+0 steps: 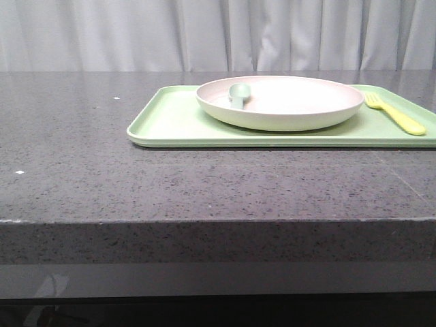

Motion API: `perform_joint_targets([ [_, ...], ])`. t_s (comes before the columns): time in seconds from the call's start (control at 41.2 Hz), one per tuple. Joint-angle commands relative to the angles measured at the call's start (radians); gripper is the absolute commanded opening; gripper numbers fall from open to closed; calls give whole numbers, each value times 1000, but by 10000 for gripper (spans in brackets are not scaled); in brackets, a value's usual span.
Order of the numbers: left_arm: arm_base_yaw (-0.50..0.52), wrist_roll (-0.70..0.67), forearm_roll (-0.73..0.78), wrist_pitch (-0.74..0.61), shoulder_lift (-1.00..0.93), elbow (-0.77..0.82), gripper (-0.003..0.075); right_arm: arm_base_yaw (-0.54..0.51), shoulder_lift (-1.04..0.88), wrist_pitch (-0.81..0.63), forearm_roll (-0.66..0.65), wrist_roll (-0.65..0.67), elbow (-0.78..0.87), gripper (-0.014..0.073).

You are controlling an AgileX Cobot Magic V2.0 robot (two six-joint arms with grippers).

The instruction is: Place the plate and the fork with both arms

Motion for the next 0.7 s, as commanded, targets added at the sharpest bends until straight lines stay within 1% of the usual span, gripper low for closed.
perform_joint_targets([
  [0.0, 1, -8, -1, -88, -3, -25, -20, -1, 6, -99, 3, -6, -21, -118],
  [0.049, 1, -39, 15, -102, -3, -25, -20, -1, 6, -99, 3, -6, -21, -118],
  [0.121, 1, -161, 53, -123, -3, -24, -20, -1, 6, -99, 3, -6, -21, -118],
  [0.146, 1, -177, 60, -126, -3, -24, -20, -1, 6, -99, 3, -6, -21, -118],
  [0.607, 1, -177, 60, -123, -3, -23, -20, -1, 6, -99, 3, -6, -21, -118],
  [0.679, 1, -148, 154, -159, -8, -12, -20, -1, 6, -99, 3, -6, -21, -118],
])
